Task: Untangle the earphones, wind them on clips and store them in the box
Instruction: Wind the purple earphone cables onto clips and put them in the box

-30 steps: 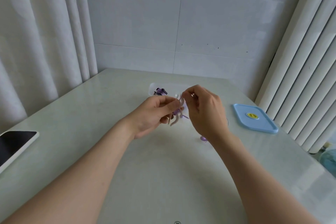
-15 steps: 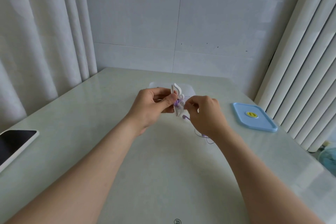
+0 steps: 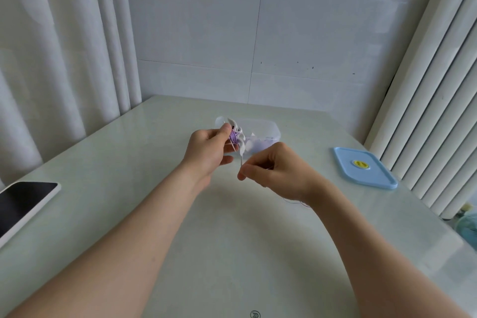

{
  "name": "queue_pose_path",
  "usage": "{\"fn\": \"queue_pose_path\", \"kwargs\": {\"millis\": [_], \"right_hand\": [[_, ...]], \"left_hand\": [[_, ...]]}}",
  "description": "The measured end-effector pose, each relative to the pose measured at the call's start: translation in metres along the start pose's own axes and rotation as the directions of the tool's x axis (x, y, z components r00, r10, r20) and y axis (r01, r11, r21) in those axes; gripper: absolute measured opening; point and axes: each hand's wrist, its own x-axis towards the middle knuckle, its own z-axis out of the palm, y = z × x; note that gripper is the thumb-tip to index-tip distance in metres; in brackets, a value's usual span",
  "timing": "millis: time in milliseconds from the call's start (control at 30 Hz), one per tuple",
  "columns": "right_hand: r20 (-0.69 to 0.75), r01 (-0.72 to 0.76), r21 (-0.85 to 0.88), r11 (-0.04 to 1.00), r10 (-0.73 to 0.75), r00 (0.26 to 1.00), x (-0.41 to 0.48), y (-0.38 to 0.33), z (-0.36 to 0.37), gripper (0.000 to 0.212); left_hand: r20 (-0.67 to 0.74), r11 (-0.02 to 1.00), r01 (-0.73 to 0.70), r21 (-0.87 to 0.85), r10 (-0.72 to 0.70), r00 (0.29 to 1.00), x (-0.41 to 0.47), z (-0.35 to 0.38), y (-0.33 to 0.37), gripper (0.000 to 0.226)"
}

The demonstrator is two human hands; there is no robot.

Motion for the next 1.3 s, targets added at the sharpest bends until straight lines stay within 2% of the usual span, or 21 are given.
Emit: {"fn": "queue_pose_path", "kwargs": {"millis": [100, 167, 233, 267, 367, 433, 533, 633, 767, 833, 933, 1000, 1067, 1167, 1300], "right_hand": [[0.036, -0.024, -0.049, 0.998, 0.026, 0.999, -0.002, -0.005, 0.001, 0.021], [-0.002, 0.004, -0.035, 0.999, -0.004, 1.0, -0.001, -0.009, 0.003, 0.022], [-0.139, 0.025, 0.053, 0.998, -0.017, 0.99, 0.002, -0.009, 0.003, 0.025], [-0.219, 0.025, 0.114, 0.993, 0.0, 0.976, 0.004, -0.009, 0.002, 0.026], [-0.389, 0.038, 0.248, 0.968, 0.063, 0.919, 0.008, -0.007, -0.005, 0.027], [-0.478, 0.034, 0.194, 0.98, 0.065, 0.876, 0.01, -0.003, -0.008, 0.025], [-0.571, 0.008, 0.008, 1.0, -0.002, 0.821, 0.016, 0.008, -0.009, 0.025], [-0.631, -0.068, -0.107, 0.992, -0.014, 0.775, 0.02, 0.021, -0.011, 0.025], [-0.611, -0.126, -0.225, 0.966, -0.039, 0.791, 0.02, 0.038, -0.015, 0.021], [-0.603, -0.075, -0.24, 0.968, -0.088, 0.793, 0.02, 0.041, -0.015, 0.017], [-0.631, 0.033, -0.252, 0.967, -0.19, 0.753, 0.019, 0.037, -0.015, 0.013], [-0.648, 0.031, -0.271, 0.962, -0.206, 0.734, 0.019, 0.036, -0.015, 0.012], [-0.647, -0.029, -0.288, 0.957, -0.172, 0.743, 0.018, 0.038, -0.014, 0.013], [-0.599, -0.153, -0.322, 0.934, -0.076, 0.797, 0.019, 0.043, -0.012, 0.015], [-0.52, -0.266, -0.293, 0.918, 0.08, 0.85, 0.018, 0.042, -0.012, 0.027]], "left_hand": [[0.019, 0.996, 0.066, -0.059, -0.065, 0.998, -0.004, 0.002, 0.003, 0.033], [0.017, 0.998, 0.013, 0.064, -0.014, 1.0, -0.005, 0.0, 0.001, 0.032], [0.036, 0.956, -0.109, 0.272, 0.103, 0.994, -0.004, -0.004, -0.004, 0.029], [0.067, 0.934, -0.154, 0.323, 0.14, 0.988, -0.004, -0.005, -0.005, 0.028], [0.23, 0.93, -0.213, 0.299, 0.147, 0.962, -0.007, -0.003, -0.005, 0.026], [0.321, 0.93, -0.23, 0.286, 0.133, 0.938, -0.011, 0.001, -0.002, 0.029], [0.441, 0.928, -0.259, 0.269, 0.121, 0.89, -0.016, 0.005, -0.001, 0.033], [0.488, 0.945, -0.241, 0.22, 0.107, 0.866, -0.017, 0.005, 0.0, 0.023], [0.526, 0.946, -0.237, 0.221, 0.089, 0.846, -0.015, 0.002, 0.0, 0.019], [0.526, 0.936, -0.247, 0.252, 0.082, 0.847, -0.014, 0.001, -0.001, 0.018], [0.485, 0.926, -0.256, 0.279, 0.094, 0.869, -0.013, 0.001, -0.004, 0.019], [0.481, 0.919, -0.265, 0.293, 0.098, 0.871, -0.012, 0.001, -0.004, 0.019], [0.525, 0.909, -0.285, 0.305, 0.09, 0.846, -0.013, 0.0, -0.003, 0.017], [0.571, 0.909, -0.307, 0.281, 0.098, 0.815, -0.016, 0.001, -0.003, 0.017], [0.426, 0.944, -0.297, 0.146, 0.211, 0.88, -0.013, 0.002, 0.003, 0.019]]}}
